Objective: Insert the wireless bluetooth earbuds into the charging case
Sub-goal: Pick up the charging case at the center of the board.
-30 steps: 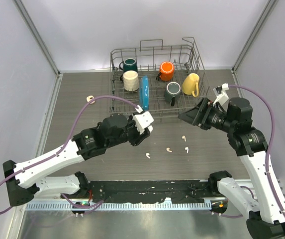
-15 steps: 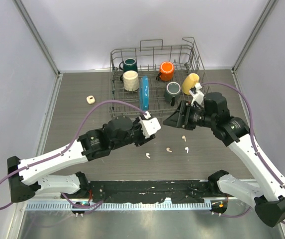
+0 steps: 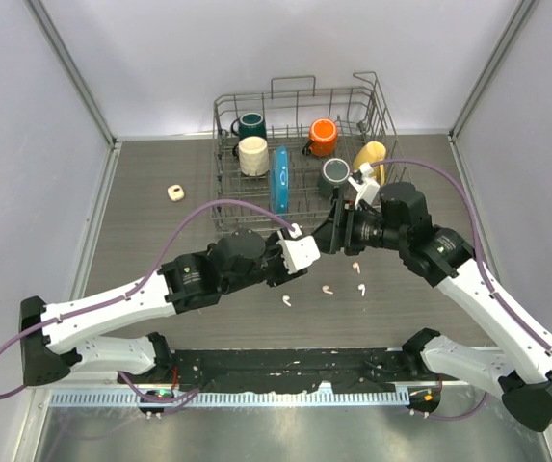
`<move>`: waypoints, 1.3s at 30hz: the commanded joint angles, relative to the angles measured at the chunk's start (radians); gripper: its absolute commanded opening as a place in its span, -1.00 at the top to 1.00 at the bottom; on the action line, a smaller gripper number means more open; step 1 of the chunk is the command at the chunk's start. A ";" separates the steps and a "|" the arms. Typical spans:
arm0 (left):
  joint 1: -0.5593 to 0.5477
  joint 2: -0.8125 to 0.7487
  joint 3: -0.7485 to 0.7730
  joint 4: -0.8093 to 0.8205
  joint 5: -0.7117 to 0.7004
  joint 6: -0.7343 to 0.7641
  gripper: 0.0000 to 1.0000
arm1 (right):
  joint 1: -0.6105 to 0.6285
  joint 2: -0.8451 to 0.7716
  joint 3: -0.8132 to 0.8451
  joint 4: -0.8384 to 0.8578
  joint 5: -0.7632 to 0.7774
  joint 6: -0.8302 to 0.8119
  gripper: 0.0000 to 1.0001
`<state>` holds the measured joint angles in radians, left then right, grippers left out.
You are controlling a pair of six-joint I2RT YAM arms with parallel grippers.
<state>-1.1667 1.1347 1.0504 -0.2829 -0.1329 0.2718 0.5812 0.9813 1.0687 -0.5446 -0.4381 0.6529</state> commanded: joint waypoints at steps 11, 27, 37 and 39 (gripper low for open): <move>-0.036 -0.009 0.010 0.088 -0.053 0.037 1.00 | 0.085 0.054 0.010 0.054 0.081 -0.012 -0.07; -0.037 -0.015 -0.013 0.123 -0.056 0.050 1.00 | 0.094 0.076 -0.012 0.086 0.058 -0.009 0.19; -0.036 -0.026 -0.029 0.146 -0.088 0.046 0.94 | 0.097 0.074 -0.029 0.087 0.041 -0.010 0.62; -0.036 -0.026 -0.030 0.148 -0.086 0.043 0.93 | 0.097 0.072 -0.032 0.086 0.044 -0.010 0.65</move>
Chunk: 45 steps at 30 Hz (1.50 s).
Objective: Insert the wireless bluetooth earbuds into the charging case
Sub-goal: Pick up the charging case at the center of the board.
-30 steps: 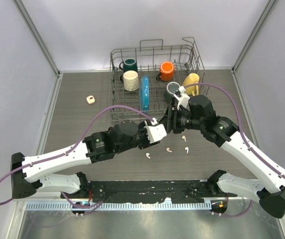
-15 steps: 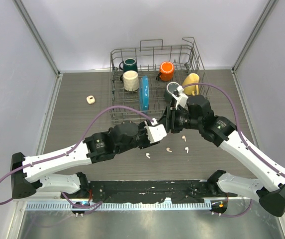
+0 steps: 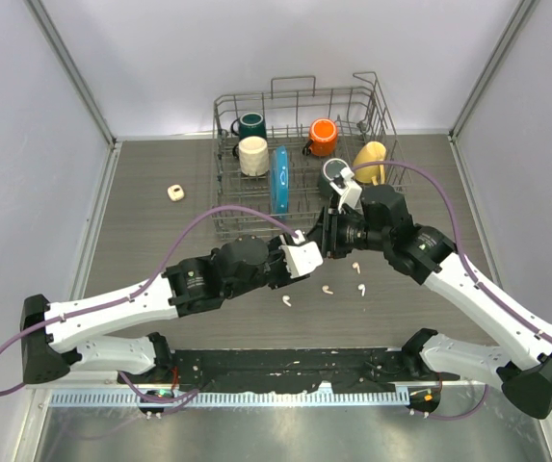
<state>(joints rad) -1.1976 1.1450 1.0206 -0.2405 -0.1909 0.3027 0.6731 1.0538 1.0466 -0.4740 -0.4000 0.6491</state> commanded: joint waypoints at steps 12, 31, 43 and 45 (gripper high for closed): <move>-0.005 -0.047 -0.023 0.112 -0.064 -0.046 -0.60 | 0.005 -0.031 0.009 0.032 0.116 0.014 0.94; 0.214 -0.358 -0.320 0.382 0.023 -0.407 -1.00 | -0.211 -0.097 -0.083 0.257 -0.065 0.150 0.95; 0.400 -0.249 -0.269 0.512 0.474 -0.864 -0.97 | -0.221 -0.212 -0.212 0.543 -0.189 0.215 0.95; 0.400 -0.216 -0.283 0.584 0.539 -0.950 -0.95 | -0.219 -0.221 -0.224 0.567 -0.192 0.213 0.95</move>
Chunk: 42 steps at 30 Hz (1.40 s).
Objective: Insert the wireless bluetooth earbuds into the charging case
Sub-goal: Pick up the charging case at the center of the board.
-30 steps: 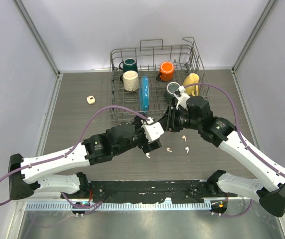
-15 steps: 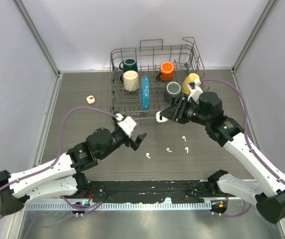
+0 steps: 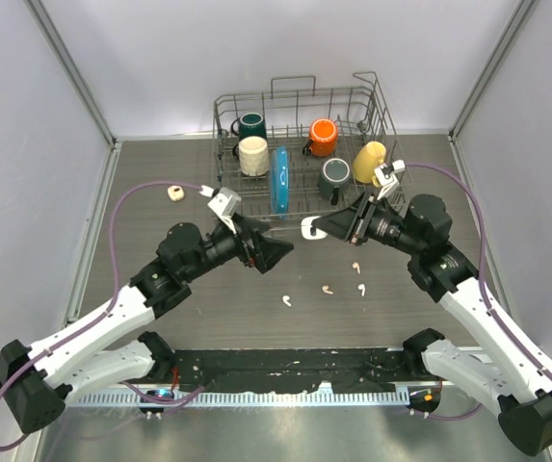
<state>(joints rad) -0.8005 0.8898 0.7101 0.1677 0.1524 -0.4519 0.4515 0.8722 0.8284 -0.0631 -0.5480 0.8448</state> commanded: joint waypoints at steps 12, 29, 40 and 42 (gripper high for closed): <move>0.003 0.158 0.026 0.467 0.299 -0.435 -0.79 | 0.003 -0.065 -0.063 0.246 -0.064 0.030 0.95; 0.003 0.238 0.031 0.553 0.254 -0.473 -0.52 | 0.003 -0.075 -0.110 0.336 -0.081 0.083 0.95; 0.003 0.291 0.054 0.598 0.294 -0.510 -0.15 | 0.001 -0.073 -0.120 0.341 -0.076 0.086 0.95; 0.004 0.293 0.055 0.599 0.297 -0.515 -0.08 | 0.003 -0.070 -0.120 0.341 -0.076 0.086 0.95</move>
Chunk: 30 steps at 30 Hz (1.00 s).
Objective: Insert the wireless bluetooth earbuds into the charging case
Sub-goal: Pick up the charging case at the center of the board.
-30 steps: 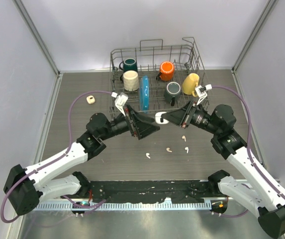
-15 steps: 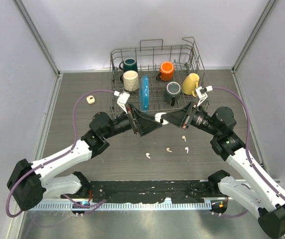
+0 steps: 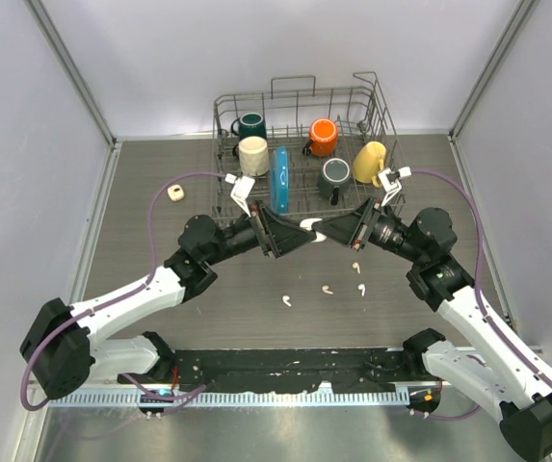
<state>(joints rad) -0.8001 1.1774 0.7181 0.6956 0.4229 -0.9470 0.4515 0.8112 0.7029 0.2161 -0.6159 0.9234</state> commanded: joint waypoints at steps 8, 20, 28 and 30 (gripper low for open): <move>0.002 0.016 0.058 0.070 0.037 -0.021 0.28 | 0.003 -0.004 0.003 0.066 -0.018 0.011 0.95; 0.004 0.024 0.063 0.050 0.056 0.034 1.00 | 0.003 0.002 0.001 0.046 -0.008 0.015 0.09; 0.002 -0.093 0.037 -0.189 -0.041 0.348 1.00 | 0.003 -0.003 0.105 -0.177 0.111 -0.024 -0.64; 0.002 -0.149 0.008 -0.249 -0.114 0.416 1.00 | 0.003 0.003 0.147 -0.266 0.134 -0.020 -0.67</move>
<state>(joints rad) -0.7940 1.1301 0.7399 0.5529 0.4179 -0.7460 0.4507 0.8158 0.7395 0.0937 -0.5610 0.9230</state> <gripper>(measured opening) 0.322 0.821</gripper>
